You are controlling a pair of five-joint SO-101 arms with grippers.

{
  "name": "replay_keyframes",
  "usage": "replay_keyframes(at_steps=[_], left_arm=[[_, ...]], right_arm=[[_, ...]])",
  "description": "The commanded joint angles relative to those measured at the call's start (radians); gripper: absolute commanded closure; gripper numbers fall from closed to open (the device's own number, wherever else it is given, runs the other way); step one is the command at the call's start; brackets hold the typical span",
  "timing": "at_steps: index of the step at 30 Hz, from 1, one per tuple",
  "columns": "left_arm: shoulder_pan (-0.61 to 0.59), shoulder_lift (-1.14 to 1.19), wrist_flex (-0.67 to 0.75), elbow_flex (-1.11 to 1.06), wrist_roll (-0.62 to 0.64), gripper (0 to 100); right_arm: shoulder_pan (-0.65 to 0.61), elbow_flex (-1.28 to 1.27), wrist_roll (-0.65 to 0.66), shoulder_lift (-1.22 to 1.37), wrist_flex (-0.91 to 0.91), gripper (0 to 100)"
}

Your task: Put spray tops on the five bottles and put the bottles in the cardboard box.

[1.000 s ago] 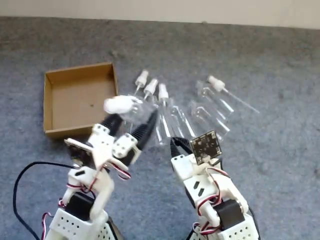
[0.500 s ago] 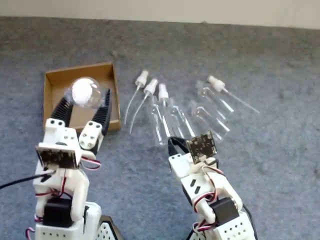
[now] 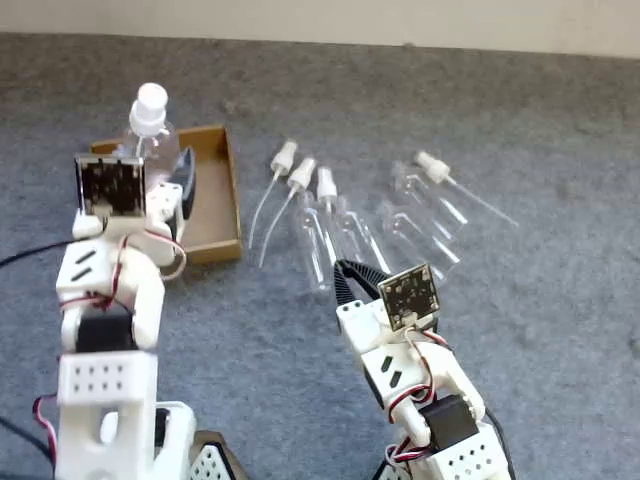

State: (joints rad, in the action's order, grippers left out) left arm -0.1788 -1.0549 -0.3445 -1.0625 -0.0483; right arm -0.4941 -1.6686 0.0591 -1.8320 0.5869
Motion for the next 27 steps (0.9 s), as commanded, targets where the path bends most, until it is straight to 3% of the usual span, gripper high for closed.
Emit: replay_keyframes(at_steps=[1, 7, 16, 27], left_arm=[[-0.051, 0.165, 0.166, 0.067, -0.009, 88], [-0.105, 0.403, 0.324, 0.113, -0.008, 88], [-0.163, 0.743, 0.433, 0.295, -0.008, 88], [-0.205, 1.115, 0.746, 0.398, -0.006, 88]], right_arm=[[0.013, -0.107, -0.008, -0.008, -0.031, 98.5], [0.013, -0.114, -0.008, -0.008, -0.030, 98.5], [0.013, -0.114, -0.008, -0.008, -0.028, 98.5], [0.013, -0.114, -0.008, -0.008, -0.028, 98.5]])
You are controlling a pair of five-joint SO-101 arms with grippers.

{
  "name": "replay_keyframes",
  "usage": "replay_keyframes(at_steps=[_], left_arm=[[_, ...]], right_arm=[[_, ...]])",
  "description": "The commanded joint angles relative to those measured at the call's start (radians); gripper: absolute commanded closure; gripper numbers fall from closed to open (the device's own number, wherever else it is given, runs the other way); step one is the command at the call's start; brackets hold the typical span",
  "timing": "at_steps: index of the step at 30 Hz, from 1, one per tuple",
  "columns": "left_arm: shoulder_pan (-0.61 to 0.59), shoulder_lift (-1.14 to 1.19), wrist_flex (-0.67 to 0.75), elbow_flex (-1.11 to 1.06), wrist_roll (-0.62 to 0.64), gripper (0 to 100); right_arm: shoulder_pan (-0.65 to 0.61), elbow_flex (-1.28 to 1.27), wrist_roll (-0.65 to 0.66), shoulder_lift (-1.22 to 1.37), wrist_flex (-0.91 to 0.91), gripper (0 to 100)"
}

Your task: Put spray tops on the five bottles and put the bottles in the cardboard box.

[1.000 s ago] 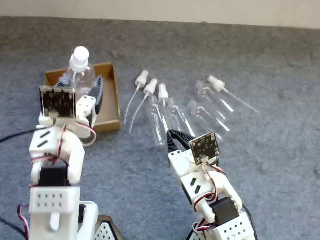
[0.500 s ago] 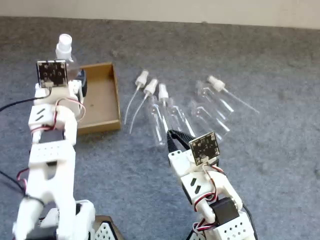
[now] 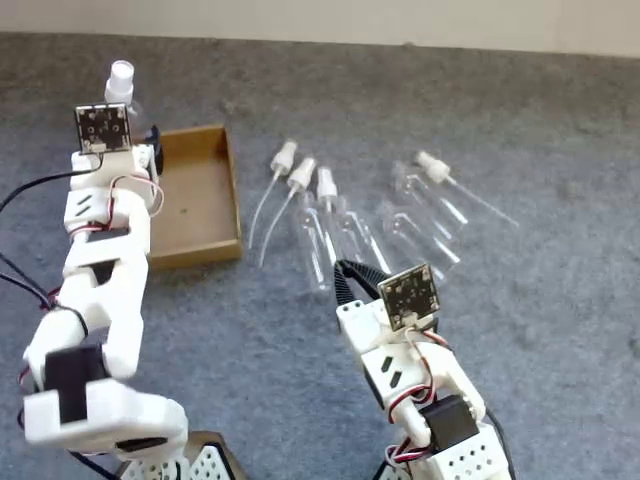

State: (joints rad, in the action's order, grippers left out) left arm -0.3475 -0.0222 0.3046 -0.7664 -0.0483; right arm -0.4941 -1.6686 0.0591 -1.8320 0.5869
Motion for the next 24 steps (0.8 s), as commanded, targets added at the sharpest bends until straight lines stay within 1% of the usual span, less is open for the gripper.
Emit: replay_keyframes(at_steps=[1, 3, 6, 8, 24], left_arm=[[-0.045, 0.116, 0.107, 0.122, 0.006, 88], [-0.070, 0.176, 0.112, 0.171, 0.078, 88], [-0.102, 0.255, 0.112, 0.237, 0.226, 88], [-0.111, 0.303, 0.114, 0.275, 0.278, 88], [-0.105, 0.547, 0.114, 0.483, 0.276, 88]], right_arm=[[0.013, -0.114, -0.008, -0.008, -0.028, 98.5], [0.013, -0.114, -0.008, -0.008, -0.028, 98.5], [0.013, -0.114, -0.008, -0.008, -0.028, 98.5], [0.013, -0.114, -0.008, -0.008, -0.028, 98.5], [0.013, -0.114, -0.008, -0.008, -0.028, 98.5]])
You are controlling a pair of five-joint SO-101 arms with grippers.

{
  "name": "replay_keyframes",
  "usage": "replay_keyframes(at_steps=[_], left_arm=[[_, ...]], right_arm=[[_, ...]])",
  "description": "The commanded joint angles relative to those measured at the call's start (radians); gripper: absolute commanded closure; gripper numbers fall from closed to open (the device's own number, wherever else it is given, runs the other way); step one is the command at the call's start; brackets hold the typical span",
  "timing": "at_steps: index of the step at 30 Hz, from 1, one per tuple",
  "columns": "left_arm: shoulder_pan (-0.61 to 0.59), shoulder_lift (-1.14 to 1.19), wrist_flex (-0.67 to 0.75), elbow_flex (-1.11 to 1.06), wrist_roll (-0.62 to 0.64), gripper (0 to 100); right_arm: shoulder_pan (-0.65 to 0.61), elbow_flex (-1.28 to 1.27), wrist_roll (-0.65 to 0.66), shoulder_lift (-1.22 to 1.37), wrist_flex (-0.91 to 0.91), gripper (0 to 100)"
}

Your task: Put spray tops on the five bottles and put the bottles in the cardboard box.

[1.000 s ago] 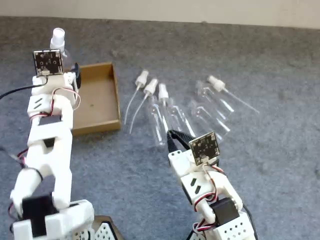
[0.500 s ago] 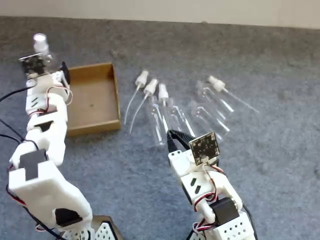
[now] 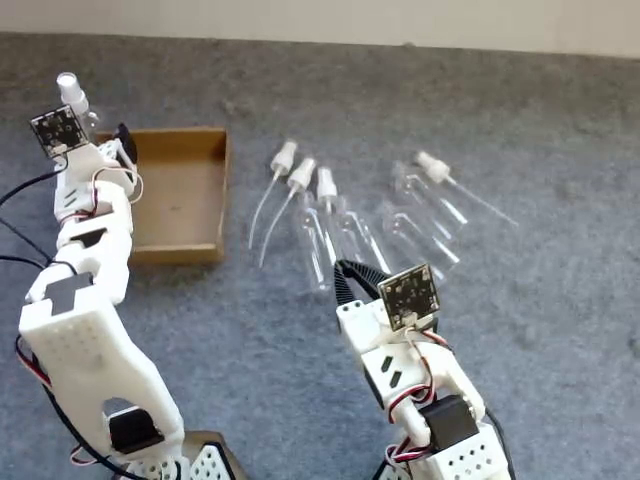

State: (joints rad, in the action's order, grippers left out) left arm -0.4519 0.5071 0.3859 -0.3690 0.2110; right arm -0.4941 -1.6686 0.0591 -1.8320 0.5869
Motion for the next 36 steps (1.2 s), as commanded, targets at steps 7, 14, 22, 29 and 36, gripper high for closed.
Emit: replay_keyframes(at_steps=[7, 14, 22, 29, 36], left_arm=[[0.004, 0.045, 0.031, 0.088, 0.017, 87], [0.030, 0.045, 0.031, 0.056, 0.017, 73], [0.035, 0.044, 0.028, 0.036, 0.017, 71], [0.035, 0.044, 0.026, 0.035, 0.017, 70], [0.035, 0.044, 0.026, 0.035, 0.017, 70]], right_arm=[[0.013, -0.114, -0.008, -0.008, -0.028, 98.5], [0.015, -0.114, -0.008, -0.008, -0.028, 98.5], [0.015, -0.114, -0.008, -0.008, -0.028, 98.5], [0.015, -0.113, -0.008, -0.008, -0.028, 98.5], [0.015, -0.113, 0.034, -0.008, -0.027, 98.5]])
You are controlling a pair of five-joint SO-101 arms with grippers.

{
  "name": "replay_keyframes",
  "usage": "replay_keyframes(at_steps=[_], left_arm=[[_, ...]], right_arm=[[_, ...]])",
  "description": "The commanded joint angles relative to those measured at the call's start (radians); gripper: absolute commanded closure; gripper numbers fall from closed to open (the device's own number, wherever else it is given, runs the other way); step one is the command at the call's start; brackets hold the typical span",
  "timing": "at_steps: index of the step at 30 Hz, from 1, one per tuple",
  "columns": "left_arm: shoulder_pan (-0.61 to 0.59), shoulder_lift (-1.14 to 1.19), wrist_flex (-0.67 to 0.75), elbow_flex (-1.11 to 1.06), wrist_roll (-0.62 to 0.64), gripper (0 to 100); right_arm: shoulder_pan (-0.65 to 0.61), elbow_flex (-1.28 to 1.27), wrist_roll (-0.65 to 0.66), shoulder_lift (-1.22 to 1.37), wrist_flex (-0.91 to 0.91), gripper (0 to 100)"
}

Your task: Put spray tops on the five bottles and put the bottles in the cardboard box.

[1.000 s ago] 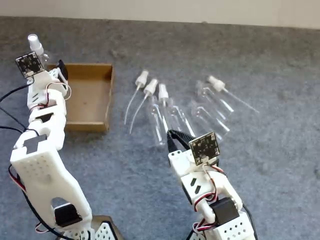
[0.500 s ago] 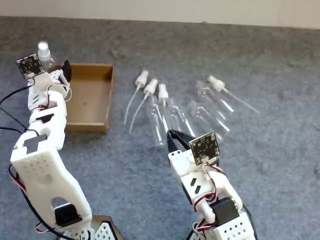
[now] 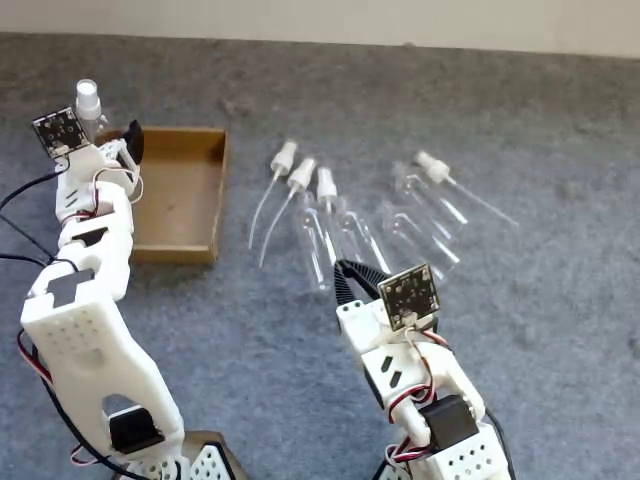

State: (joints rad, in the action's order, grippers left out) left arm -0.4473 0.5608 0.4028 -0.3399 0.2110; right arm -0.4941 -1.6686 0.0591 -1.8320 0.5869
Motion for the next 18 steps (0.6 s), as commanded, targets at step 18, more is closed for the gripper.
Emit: replay_keyframes(at_steps=[18], left_arm=[[0.030, -0.013, -0.081, 0.010, 0.015, 60]], right_arm=[[0.015, -0.114, 0.124, -0.007, -0.027, 98.5]])
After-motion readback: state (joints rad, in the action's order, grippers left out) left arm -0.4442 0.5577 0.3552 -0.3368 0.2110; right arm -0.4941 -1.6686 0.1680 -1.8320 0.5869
